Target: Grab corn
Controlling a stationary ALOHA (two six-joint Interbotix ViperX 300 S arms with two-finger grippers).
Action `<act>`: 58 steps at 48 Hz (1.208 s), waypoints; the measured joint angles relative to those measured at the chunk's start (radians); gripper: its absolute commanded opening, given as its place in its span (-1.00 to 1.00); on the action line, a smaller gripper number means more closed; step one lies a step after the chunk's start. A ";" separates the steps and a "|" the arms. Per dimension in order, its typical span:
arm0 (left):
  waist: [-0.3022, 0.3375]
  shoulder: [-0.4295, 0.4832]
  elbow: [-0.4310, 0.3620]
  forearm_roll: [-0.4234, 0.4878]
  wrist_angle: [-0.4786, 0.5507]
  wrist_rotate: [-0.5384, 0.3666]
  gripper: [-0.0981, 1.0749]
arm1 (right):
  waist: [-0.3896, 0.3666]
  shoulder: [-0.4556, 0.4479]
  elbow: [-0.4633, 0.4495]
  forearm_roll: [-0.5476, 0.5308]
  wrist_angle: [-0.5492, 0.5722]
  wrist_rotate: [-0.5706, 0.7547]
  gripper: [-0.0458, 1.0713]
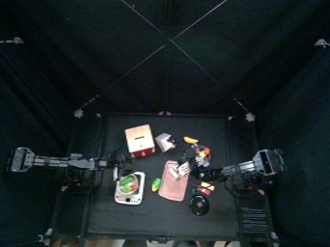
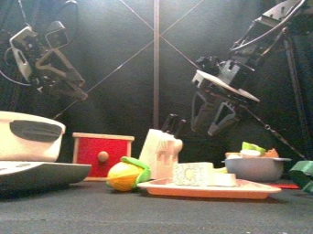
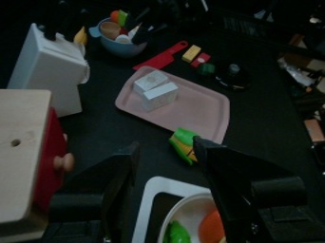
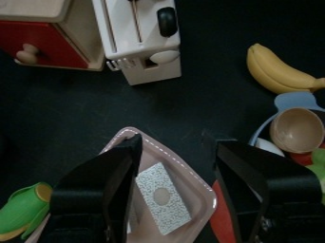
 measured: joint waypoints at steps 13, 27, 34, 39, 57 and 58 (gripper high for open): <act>-0.031 0.186 -0.120 0.009 0.015 -0.005 0.84 | 0.002 -0.002 0.000 -0.002 0.000 0.000 0.64; -0.077 0.360 -0.210 0.126 0.100 0.000 0.92 | 0.003 0.000 0.020 -0.003 -0.002 0.000 0.64; -0.077 0.448 -0.267 0.127 0.167 -0.009 0.92 | 0.005 0.000 0.021 -0.002 0.000 0.000 0.64; -0.078 0.491 -0.341 0.049 0.273 -0.020 0.92 | 0.005 0.000 0.021 0.002 0.000 0.000 0.64; -0.077 0.649 -0.563 -0.330 0.617 -0.023 0.92 | 0.011 0.002 0.021 0.002 -0.002 0.002 0.64; -0.078 0.655 -0.568 -0.331 0.617 -0.023 0.92 | 0.011 0.002 0.021 0.002 -0.002 0.002 0.64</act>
